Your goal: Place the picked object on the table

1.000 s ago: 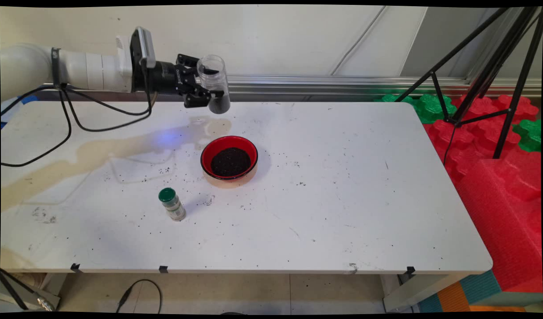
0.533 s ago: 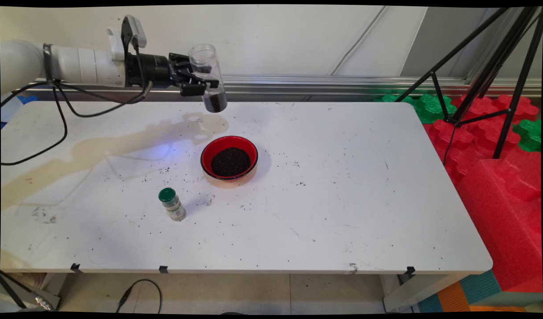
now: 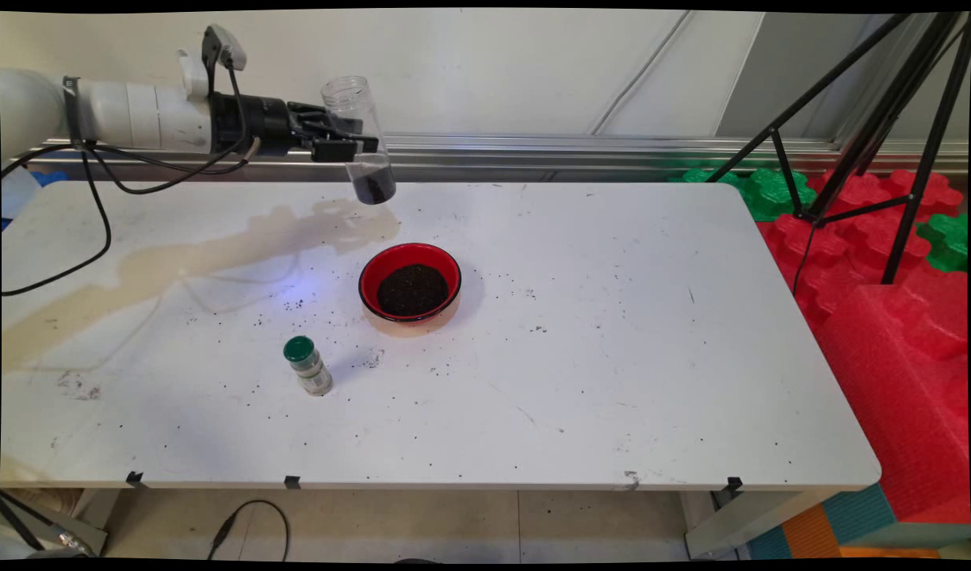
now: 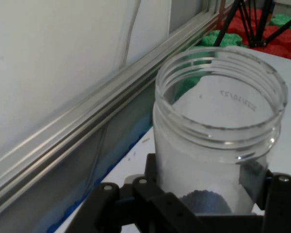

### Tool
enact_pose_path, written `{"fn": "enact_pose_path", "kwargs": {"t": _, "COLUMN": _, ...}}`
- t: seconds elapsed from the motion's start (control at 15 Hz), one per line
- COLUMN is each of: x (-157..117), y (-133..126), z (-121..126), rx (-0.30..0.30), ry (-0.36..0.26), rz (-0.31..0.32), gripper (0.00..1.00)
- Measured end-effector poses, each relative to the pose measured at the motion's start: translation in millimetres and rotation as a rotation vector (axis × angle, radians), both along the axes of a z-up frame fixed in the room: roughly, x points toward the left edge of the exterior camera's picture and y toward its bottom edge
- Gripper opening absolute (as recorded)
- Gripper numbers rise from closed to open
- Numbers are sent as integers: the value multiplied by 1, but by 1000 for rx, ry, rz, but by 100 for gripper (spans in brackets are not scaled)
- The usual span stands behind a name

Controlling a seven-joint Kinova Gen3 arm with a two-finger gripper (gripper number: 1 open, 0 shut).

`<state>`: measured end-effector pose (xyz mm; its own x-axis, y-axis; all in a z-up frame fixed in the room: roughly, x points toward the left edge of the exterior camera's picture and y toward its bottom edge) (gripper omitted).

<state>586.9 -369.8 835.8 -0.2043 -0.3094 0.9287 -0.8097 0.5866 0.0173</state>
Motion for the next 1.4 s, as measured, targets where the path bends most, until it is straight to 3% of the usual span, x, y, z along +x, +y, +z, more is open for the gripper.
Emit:
{"fn": "enact_pose_path", "kwargs": {"t": 0.33, "x": 10, "y": 6, "z": -4, "rx": 38, "ry": 11, "rz": 10, "gripper": 0}}
{"fn": "enact_pose_path", "kwargs": {"t": 1.4, "x": 49, "y": 38, "z": -42, "rx": 131, "ry": -63, "rz": 1, "gripper": 0}}
